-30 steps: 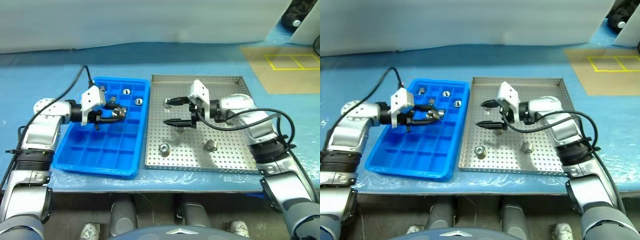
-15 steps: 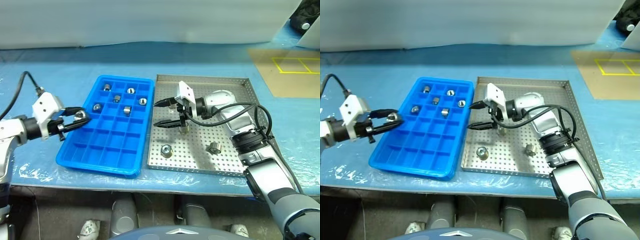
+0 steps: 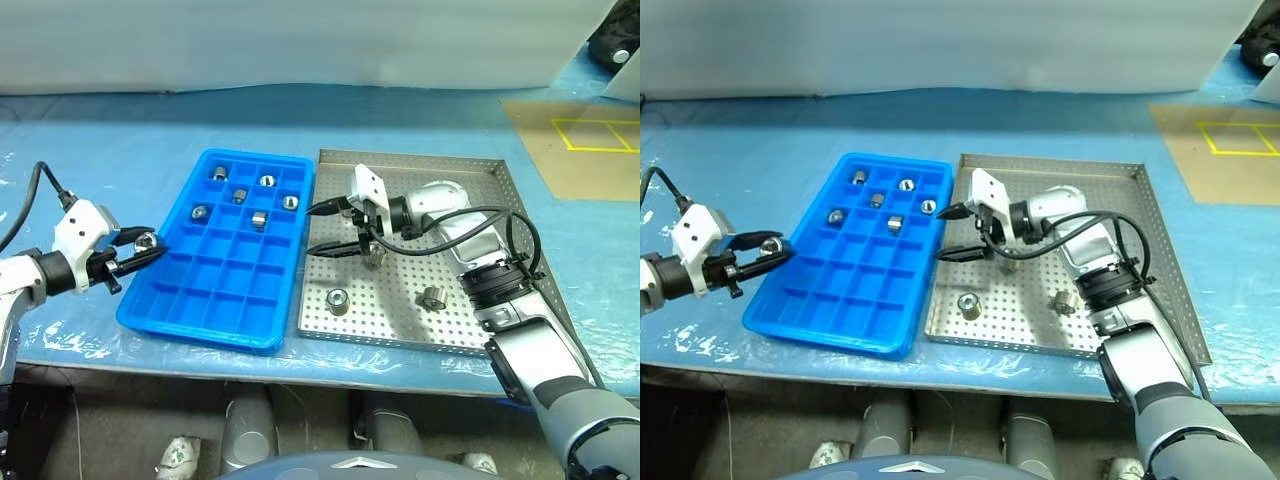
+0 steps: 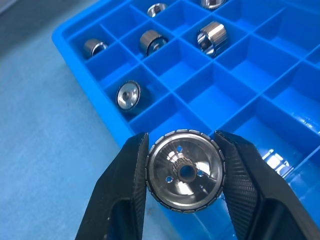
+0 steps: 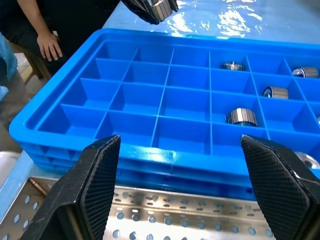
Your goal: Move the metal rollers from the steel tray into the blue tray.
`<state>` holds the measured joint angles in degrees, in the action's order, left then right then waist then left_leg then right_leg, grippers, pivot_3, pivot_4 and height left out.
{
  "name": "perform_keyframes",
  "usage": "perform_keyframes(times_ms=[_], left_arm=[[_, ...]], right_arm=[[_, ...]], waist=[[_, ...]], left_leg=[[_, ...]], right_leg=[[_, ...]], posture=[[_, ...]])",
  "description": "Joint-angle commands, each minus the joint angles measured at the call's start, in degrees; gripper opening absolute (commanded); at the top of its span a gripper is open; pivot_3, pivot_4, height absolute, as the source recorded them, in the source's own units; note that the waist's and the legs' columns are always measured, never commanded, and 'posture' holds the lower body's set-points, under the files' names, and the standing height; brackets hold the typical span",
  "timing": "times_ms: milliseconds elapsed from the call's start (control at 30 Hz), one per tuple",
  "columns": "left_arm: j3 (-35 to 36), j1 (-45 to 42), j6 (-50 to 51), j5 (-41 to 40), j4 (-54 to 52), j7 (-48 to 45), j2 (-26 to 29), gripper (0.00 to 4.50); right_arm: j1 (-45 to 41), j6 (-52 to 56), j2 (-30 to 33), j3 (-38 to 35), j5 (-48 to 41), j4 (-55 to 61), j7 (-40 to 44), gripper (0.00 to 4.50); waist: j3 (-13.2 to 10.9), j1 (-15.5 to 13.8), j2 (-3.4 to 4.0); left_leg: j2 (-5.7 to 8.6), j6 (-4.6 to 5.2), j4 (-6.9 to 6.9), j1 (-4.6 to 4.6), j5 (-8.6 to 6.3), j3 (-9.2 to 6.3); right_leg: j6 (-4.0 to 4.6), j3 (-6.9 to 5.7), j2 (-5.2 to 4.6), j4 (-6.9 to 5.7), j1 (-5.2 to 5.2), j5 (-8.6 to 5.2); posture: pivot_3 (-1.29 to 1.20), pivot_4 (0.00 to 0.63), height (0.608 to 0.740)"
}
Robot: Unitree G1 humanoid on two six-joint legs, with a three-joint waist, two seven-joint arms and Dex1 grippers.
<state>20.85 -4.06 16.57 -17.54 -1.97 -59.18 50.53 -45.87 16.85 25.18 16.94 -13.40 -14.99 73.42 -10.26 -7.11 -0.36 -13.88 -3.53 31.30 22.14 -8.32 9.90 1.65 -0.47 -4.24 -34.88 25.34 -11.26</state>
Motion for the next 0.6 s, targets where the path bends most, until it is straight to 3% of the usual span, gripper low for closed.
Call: perform_keyframes(times_ms=[33, 600], left_arm=[[0.01, -0.36, -1.38, -0.02, 0.32, 0.5, 0.62, 1.7], [-3.94, -1.65, -2.05, 0.03, 0.66, 1.65, 0.33, 1.7]], right_arm=[[0.1, -0.05, 0.44, -1.56, -0.56, 2.77, -0.26, 3.96], [1.02, 0.62, 0.93, -1.79, -0.53, 3.83, -1.78, 3.96]], waist=[[0.0, 0.0, 0.0], [0.01, 0.05, -0.02]], left_leg=[[0.0, 0.0, 0.0, 0.0, 0.0, 0.0], [0.0, -0.03, 0.02, -0.05, 0.02, 0.0]], right_leg=[[0.0, 0.0, 0.0, 0.0, 0.0, 0.0], [0.0, 0.01, 0.0, -0.07, -0.02, 0.0]], posture=[[0.14, 0.15, 0.74], [0.12, 0.15, 0.74]])
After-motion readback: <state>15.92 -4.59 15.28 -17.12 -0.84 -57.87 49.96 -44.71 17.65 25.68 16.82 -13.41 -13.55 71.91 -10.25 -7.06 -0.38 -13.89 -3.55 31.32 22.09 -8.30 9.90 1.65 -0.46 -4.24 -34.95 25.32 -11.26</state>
